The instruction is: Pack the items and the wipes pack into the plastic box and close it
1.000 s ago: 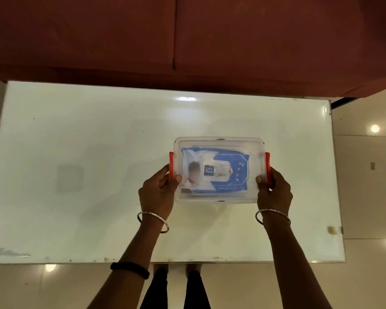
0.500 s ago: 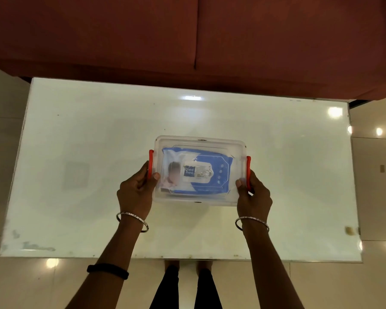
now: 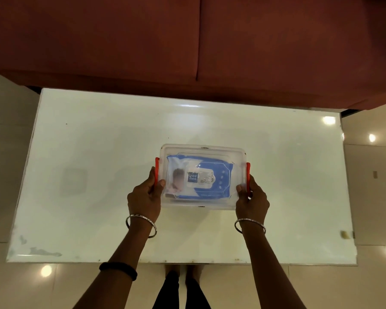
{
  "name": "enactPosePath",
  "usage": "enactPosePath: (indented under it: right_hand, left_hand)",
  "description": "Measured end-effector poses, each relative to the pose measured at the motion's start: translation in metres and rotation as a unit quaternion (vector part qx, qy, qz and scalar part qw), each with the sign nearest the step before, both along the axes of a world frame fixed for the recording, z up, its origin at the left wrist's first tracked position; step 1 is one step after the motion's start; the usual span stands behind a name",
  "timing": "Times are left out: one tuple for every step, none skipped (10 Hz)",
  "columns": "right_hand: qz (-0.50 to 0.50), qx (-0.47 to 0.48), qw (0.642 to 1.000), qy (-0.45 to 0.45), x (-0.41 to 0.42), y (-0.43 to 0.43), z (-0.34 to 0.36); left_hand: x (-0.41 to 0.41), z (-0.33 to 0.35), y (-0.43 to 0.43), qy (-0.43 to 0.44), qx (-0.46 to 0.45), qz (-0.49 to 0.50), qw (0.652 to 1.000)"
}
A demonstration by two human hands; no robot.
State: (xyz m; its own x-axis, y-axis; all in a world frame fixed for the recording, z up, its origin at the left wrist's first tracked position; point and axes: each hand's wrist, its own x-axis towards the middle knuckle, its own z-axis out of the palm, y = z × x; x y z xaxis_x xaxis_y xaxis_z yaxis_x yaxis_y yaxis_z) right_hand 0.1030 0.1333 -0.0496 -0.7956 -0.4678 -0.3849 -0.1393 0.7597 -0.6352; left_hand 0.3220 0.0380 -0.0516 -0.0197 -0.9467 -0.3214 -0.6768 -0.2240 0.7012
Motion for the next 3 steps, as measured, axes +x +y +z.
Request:
enactPosePath:
  right_hand:
    - [0.01,0.02,1.0,-0.021,-0.003,-0.004,0.004]
    - [0.086,0.113,0.989,-0.027,-0.011,-0.009,0.028]
    - [0.128,0.195,0.972,-0.023,-0.02,-0.01,0.049]
  left_hand:
    - [-0.003,0.005,-0.005,-0.057,0.024,-0.032,0.998]
    - [-0.01,0.027,-0.014,-0.184,0.119,-0.106,0.97]
    - [-0.018,0.052,-0.014,-0.236,0.194,-0.15,0.94]
